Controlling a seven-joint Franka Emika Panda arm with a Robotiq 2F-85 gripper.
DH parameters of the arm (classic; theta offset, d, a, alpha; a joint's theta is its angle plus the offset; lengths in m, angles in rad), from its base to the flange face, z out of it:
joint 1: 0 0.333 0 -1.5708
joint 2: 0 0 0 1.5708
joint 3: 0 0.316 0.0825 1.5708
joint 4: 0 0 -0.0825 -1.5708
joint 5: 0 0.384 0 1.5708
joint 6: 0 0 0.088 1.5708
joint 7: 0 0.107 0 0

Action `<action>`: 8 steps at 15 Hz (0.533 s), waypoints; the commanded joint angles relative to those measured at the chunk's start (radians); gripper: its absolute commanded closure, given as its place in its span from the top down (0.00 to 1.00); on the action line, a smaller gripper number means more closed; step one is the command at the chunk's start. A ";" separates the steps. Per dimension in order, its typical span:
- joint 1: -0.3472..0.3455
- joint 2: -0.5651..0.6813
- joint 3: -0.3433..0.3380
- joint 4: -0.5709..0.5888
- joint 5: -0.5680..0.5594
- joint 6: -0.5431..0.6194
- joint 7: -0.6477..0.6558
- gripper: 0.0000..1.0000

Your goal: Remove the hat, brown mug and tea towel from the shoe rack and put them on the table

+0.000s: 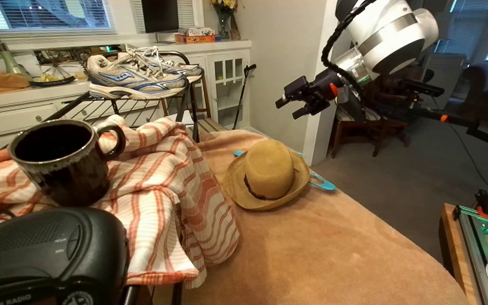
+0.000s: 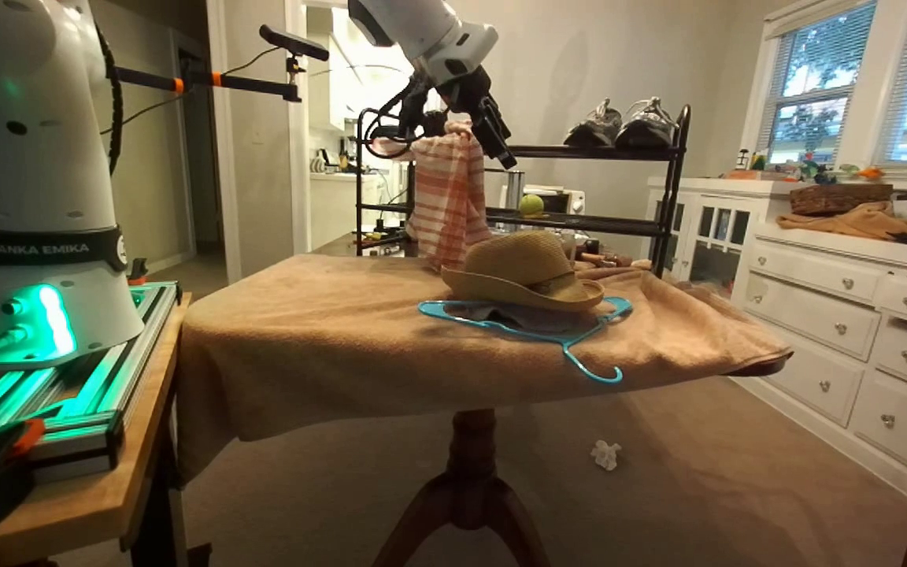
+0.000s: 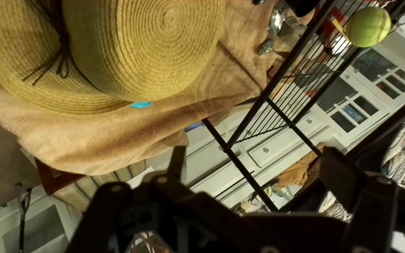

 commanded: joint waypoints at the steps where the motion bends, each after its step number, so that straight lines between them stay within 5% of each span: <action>1: 0.031 -0.114 0.026 -0.104 -0.156 0.002 0.145 1.00; 4: 0.047 -0.202 0.049 -0.149 -0.283 -0.064 0.224 1.00; 8: 0.014 -0.308 0.104 -0.181 -0.601 -0.141 0.393 1.00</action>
